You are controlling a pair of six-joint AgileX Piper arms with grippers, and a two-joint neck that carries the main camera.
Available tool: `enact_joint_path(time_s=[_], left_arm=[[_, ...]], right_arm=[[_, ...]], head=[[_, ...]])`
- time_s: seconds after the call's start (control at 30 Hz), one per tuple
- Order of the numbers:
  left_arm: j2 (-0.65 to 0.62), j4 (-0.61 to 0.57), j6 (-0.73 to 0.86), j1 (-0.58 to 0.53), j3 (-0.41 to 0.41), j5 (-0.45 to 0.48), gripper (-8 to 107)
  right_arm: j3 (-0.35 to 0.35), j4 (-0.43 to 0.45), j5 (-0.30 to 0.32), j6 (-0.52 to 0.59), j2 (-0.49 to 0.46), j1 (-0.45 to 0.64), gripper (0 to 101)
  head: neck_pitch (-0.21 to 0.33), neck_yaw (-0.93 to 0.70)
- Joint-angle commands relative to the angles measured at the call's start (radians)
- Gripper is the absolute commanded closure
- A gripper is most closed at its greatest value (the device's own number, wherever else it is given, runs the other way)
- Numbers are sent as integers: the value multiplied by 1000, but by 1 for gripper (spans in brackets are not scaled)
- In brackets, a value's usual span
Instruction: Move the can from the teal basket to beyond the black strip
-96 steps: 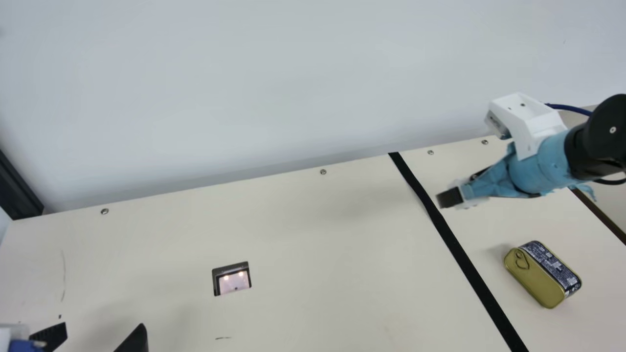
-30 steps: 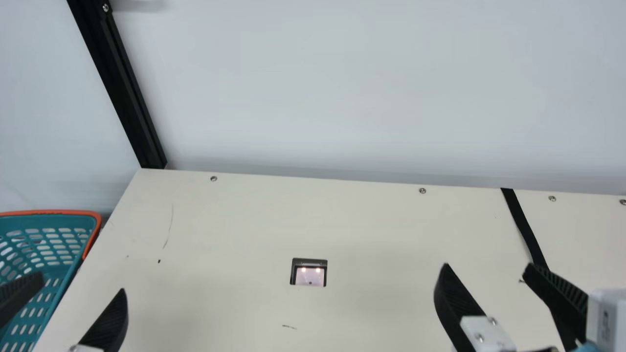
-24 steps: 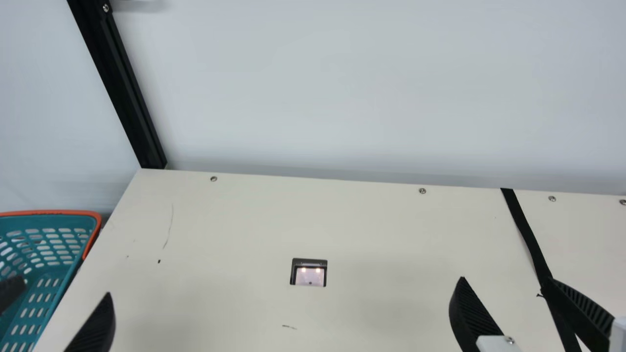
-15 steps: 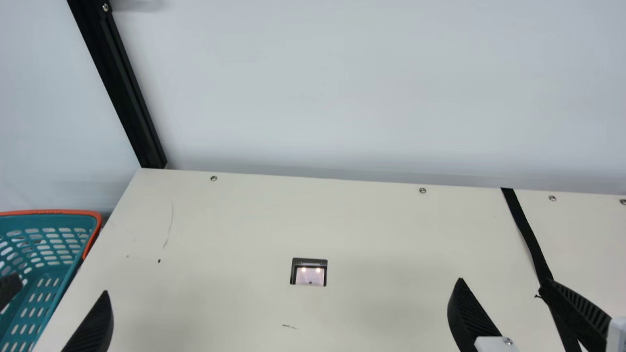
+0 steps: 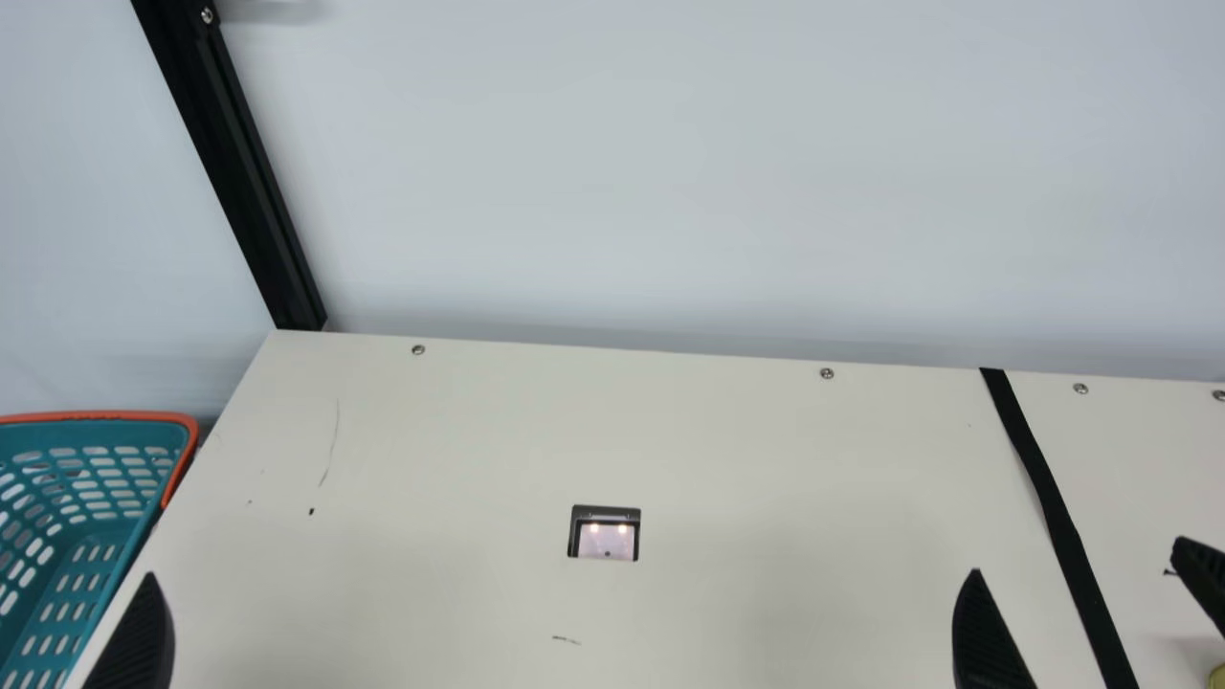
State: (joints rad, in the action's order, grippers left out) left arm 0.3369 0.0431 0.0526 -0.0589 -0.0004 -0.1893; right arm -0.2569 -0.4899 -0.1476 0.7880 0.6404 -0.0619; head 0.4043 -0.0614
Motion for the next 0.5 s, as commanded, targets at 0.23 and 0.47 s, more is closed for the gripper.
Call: enact_joint_path(time_s=[0.23, 0.47], left_arm=[[-33, 7, -19, -9, 0, 68, 9], [-8, 20, -45, -36, -28, 88, 9]], right_arm=[[3, 31, 42, -21, -58, 27, 0], [2, 79, 45, -63, -51, 28, 0]], head=[[32, -12], [32, -12]])
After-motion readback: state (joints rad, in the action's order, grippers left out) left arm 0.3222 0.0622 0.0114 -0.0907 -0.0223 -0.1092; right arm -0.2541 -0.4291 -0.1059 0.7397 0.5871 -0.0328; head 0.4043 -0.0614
